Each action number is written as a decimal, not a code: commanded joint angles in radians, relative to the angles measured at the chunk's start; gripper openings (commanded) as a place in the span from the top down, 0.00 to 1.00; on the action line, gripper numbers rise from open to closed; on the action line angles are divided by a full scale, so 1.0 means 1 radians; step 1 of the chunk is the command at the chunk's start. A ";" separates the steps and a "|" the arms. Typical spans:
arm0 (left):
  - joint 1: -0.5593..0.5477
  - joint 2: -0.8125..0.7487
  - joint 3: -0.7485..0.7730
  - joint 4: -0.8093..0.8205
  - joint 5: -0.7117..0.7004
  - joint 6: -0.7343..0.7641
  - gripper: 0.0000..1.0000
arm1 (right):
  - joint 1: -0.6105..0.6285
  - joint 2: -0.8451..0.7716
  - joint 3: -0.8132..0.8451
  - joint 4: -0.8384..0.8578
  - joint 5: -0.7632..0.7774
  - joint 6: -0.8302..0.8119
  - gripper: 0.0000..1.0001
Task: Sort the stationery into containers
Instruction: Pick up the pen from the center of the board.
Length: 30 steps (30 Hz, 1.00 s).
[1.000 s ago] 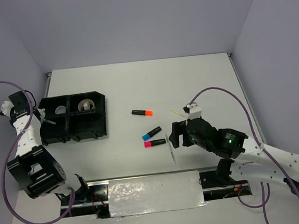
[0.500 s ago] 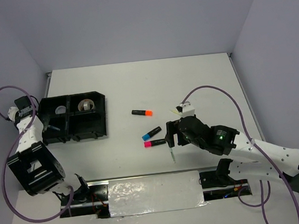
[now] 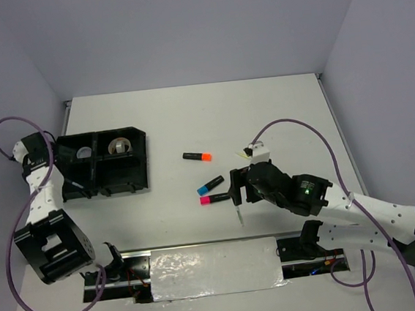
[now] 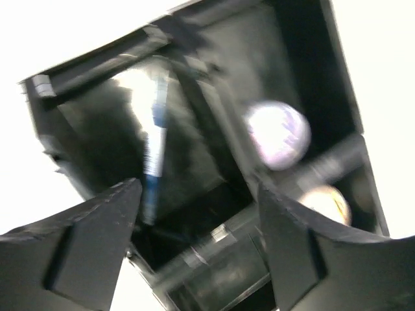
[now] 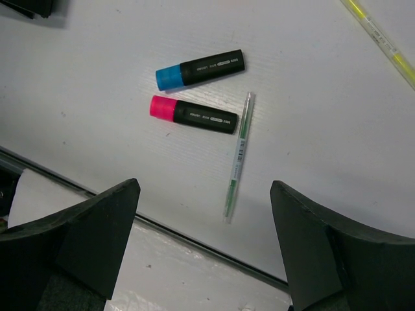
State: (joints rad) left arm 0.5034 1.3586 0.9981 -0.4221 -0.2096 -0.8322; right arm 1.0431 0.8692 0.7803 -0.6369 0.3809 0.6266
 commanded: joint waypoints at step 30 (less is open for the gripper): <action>-1.767 0.534 0.485 -0.257 -0.479 -0.519 0.39 | -0.005 -0.406 0.044 -0.311 0.253 0.216 0.09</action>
State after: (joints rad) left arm -1.2255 1.8313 1.4422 -0.6147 -0.6098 -1.2152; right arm 1.0420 0.4965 0.8188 -0.9367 0.6140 0.8223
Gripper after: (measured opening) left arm 0.613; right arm 0.913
